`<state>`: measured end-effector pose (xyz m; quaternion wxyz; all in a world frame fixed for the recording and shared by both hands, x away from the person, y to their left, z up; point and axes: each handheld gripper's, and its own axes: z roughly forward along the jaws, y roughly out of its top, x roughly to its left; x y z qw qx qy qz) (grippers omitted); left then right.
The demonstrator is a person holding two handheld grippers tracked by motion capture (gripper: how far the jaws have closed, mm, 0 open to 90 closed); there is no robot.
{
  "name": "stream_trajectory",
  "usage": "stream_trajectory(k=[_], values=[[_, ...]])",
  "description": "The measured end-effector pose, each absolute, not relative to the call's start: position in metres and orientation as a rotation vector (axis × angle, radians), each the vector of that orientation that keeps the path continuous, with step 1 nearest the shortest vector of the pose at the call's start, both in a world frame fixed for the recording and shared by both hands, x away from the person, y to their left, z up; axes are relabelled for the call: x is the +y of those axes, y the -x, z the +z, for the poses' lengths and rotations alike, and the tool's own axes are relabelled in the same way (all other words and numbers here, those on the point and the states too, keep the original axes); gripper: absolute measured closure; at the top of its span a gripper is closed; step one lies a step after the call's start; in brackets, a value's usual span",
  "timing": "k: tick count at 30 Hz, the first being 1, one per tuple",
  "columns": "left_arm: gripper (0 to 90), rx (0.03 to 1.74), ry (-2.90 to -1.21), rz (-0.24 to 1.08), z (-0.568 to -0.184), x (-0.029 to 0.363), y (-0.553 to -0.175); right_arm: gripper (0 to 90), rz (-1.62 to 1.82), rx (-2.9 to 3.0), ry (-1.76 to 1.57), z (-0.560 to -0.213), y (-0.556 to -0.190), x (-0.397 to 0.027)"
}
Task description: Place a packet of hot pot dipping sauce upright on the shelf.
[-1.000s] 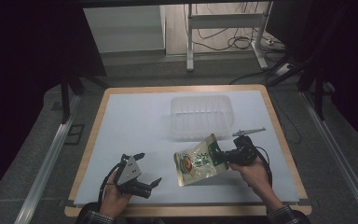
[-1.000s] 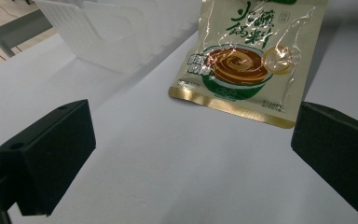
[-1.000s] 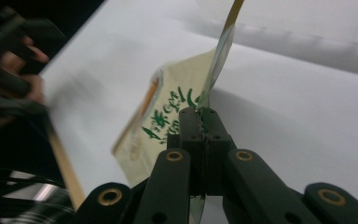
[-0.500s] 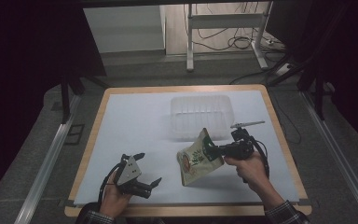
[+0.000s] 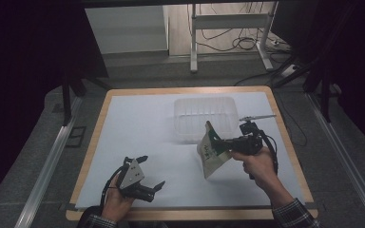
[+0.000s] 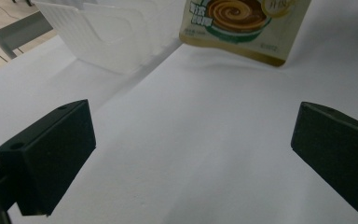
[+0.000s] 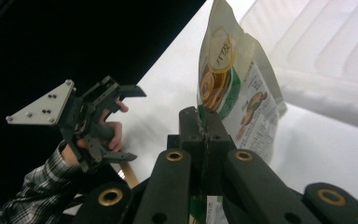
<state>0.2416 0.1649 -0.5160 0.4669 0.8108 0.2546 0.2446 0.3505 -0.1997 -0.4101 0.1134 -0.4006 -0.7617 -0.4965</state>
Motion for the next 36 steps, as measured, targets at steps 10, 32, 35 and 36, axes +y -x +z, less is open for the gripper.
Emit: stream_trajectory(k=[10, 32, 35, 36], values=[[0.0, 0.624, -1.996, 0.607, -0.516, 0.164, -0.241, 89.5, -1.526, -2.211, 1.221, -0.392, -0.356, -0.217], [0.0, 0.618, -2.015, 0.612, -0.516, 0.163, -0.241, 89.4, -1.615, -2.226, 1.319, -0.353, -0.378, -0.244], [0.0, 0.617, -2.021, 0.613, -0.517, 0.162, -0.242, 89.4, -1.622, -2.235, 1.337, -0.349, -0.383, -0.247], [0.0, 0.618, -2.021, 0.613, -0.517, 0.162, -0.242, 89.4, -1.624, -2.236, 1.345, -0.348, -0.384, -0.247]])
